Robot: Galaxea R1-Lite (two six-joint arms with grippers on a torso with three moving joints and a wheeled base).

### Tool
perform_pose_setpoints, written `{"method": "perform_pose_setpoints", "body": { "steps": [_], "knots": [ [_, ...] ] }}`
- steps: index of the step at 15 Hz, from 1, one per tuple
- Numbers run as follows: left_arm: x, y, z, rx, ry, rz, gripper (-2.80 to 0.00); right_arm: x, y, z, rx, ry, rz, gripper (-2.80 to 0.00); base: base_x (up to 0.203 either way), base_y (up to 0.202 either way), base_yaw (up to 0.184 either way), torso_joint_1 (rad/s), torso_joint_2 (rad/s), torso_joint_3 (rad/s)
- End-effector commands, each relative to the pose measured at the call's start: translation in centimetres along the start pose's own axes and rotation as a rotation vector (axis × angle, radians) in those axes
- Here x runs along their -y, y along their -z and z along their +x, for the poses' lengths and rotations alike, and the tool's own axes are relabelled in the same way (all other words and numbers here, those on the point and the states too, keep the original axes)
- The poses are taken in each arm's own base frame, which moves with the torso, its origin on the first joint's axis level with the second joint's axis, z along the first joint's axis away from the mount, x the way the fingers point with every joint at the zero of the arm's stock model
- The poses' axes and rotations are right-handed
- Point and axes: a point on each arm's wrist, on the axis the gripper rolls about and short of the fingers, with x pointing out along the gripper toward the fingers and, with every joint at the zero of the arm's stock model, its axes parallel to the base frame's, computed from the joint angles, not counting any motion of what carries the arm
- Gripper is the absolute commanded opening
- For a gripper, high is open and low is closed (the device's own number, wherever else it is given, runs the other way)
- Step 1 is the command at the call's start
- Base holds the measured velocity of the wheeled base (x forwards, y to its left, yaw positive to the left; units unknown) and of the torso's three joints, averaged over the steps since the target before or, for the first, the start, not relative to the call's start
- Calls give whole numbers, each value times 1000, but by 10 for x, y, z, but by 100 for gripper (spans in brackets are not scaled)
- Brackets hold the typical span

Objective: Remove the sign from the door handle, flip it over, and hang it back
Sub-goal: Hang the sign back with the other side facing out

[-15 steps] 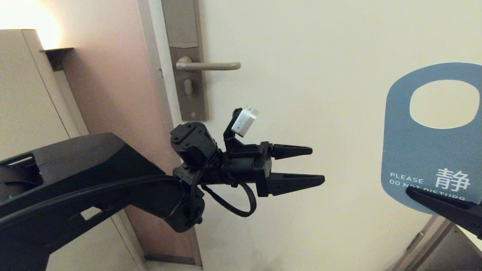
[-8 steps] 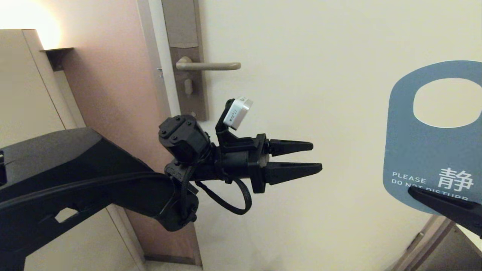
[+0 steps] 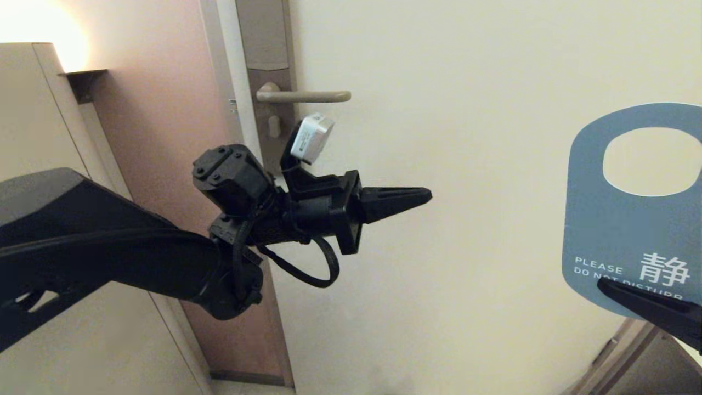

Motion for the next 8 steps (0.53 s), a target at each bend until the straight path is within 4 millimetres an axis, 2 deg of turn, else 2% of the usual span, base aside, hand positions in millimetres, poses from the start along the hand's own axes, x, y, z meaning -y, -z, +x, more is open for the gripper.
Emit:
{"method": "perform_pose_setpoints", "body": {
  "steps": [1, 5, 8],
  "knots": [
    [2, -13, -15, 2, -34, 37, -280, 0, 1, -1, 0, 2, -1, -280, 0, 0, 0, 0, 0, 0],
    [11, -34, -57, -20, -155, 91, -280, 0, 2, -1, -5, 17, 0, -280, 0, 0, 0, 0, 0, 0],
    [26, -51, -93, -37, -265, 142, -280, 0, 7, 0, -27, 55, 4, -280, 0, 0, 0, 0, 0, 0]
  ]
}}
